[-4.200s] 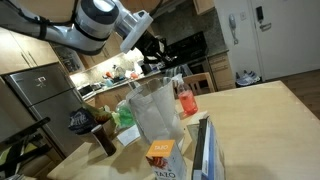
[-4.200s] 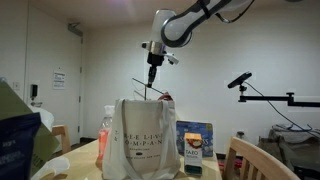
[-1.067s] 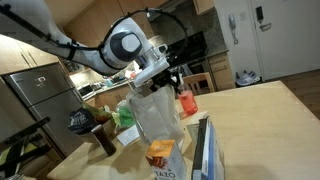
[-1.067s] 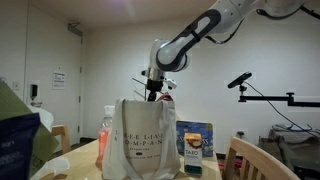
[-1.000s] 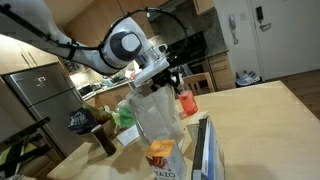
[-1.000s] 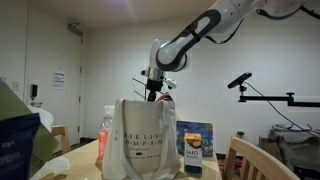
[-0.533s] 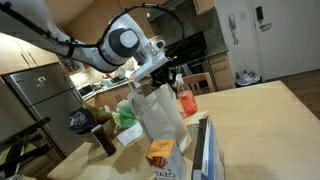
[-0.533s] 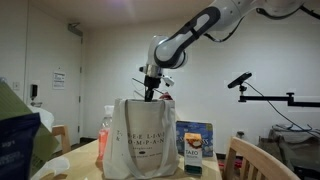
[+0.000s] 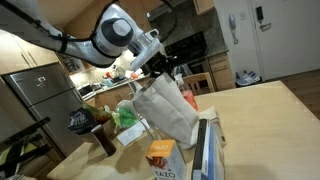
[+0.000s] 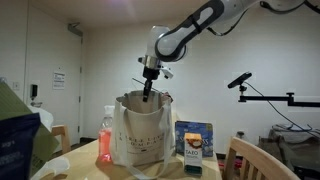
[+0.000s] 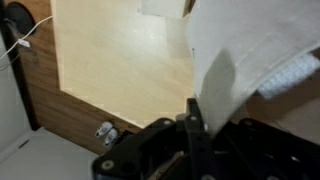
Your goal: Unpack the objects from the carrier bag to the table
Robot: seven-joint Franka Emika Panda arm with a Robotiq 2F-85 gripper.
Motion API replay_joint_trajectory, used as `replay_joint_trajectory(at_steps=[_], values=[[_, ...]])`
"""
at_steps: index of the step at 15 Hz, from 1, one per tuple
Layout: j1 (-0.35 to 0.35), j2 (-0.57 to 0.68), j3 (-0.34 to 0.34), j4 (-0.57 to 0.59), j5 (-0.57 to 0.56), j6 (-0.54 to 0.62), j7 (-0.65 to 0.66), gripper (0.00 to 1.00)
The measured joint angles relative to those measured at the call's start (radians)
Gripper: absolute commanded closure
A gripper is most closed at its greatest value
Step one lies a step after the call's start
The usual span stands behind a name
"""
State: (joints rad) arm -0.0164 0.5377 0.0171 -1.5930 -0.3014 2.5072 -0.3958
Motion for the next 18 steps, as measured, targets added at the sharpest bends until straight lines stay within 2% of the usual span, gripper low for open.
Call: replay_joint_trajectory(at_steps=[4, 6, 13, 16, 17, 18], values=[[0.095, -0.056, -0.110, -0.002, -0.221, 0.015, 0.166, 0.99], [0.128, -0.061, -0.140, -0.003, -0.306, 0.015, 0.231, 0.99], [0.175, 0.001, -0.146, -0.017, -0.515, 0.019, 0.427, 0.99], [0.189, 0.035, -0.134, -0.027, -0.589, 0.018, 0.444, 0.99], [0.188, 0.041, -0.121, -0.035, -0.589, 0.017, 0.433, 0.72], [0.183, 0.045, -0.102, -0.047, -0.580, 0.016, 0.413, 0.71]])
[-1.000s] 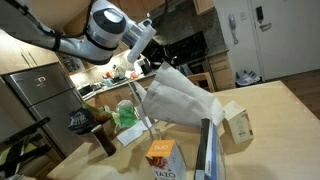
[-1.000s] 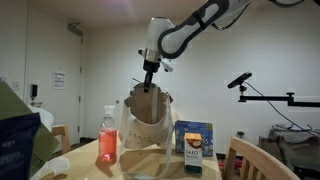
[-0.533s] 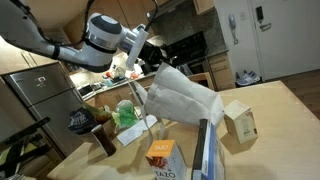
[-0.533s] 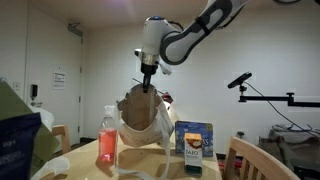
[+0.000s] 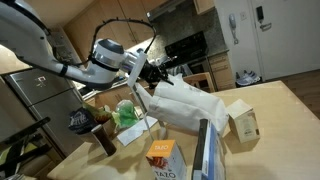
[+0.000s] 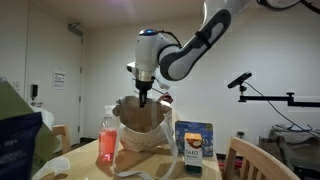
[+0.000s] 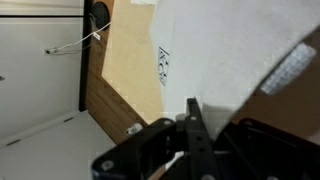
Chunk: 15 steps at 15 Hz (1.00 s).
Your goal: Unpack the objects from the carrier bag to the table
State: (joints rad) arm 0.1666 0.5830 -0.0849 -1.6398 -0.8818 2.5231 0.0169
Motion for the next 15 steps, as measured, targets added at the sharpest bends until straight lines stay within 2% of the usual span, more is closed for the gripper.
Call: replay_joint_trajectory(at_steps=[4, 7, 10, 14, 15], values=[[-0.028, 0.004, 0.085, -0.043, 0.106, -0.071, -0.172, 0.42], [-0.027, 0.004, 0.120, -0.049, 0.152, -0.165, -0.273, 0.18], [-0.026, -0.004, 0.154, -0.049, 0.185, -0.244, -0.363, 0.00], [-0.027, -0.059, 0.187, -0.050, 0.232, -0.270, -0.452, 0.01], [-0.031, -0.079, 0.192, -0.051, 0.255, -0.270, -0.471, 0.26]])
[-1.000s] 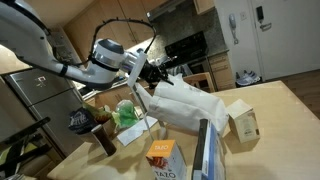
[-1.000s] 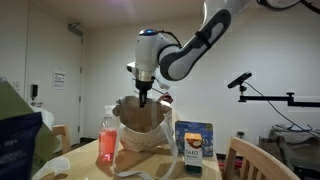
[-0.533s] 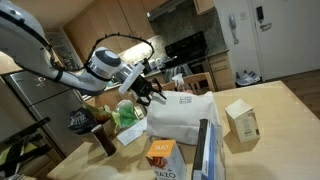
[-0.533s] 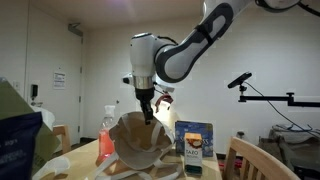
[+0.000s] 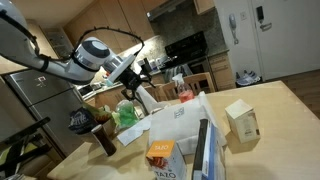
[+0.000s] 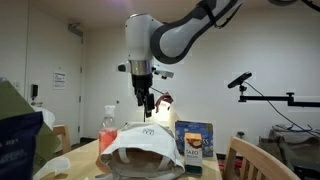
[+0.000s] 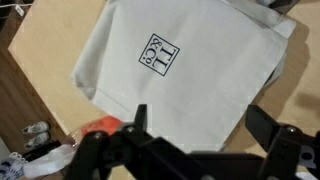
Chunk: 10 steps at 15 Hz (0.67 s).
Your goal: Unpack the objects from the carrier bag to the table
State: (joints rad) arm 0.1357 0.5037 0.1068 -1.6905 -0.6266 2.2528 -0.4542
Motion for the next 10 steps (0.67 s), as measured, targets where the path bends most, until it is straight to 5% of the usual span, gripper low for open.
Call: replay_joint_trajectory(at_steps=[2, 10], values=[[-0.019, -0.044, 0.005, -0.001, 0.065, 0.010, -0.029, 0.29], [-0.183, -0.031, 0.003, -0.001, 0.389, 0.182, -0.104, 0.89]])
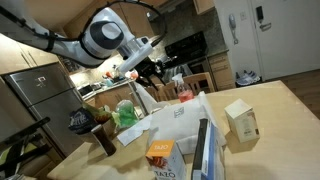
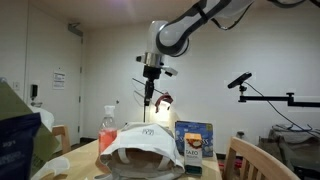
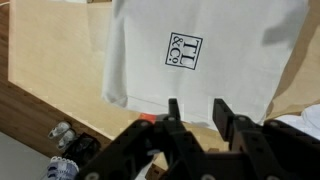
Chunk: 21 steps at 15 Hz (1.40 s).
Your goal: Unpack the objects from the carrier bag to the table
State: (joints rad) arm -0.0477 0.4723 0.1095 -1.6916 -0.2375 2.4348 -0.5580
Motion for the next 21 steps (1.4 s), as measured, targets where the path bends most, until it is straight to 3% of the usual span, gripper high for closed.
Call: replay_joint_trajectory(at_steps=[1, 2, 5, 10, 21], values=[[-0.018, 0.014, 0.004, 0.001, 0.045, 0.017, -0.018, 0.98], [-0.032, 0.029, 0.007, 0.005, 0.079, 0.029, -0.031, 1.00], [-0.057, 0.075, 0.012, 0.026, 0.150, 0.032, -0.047, 1.00], [-0.060, 0.157, 0.012, 0.077, 0.162, 0.001, -0.047, 1.00], [-0.036, 0.283, -0.007, 0.227, 0.133, -0.305, -0.047, 1.00]])
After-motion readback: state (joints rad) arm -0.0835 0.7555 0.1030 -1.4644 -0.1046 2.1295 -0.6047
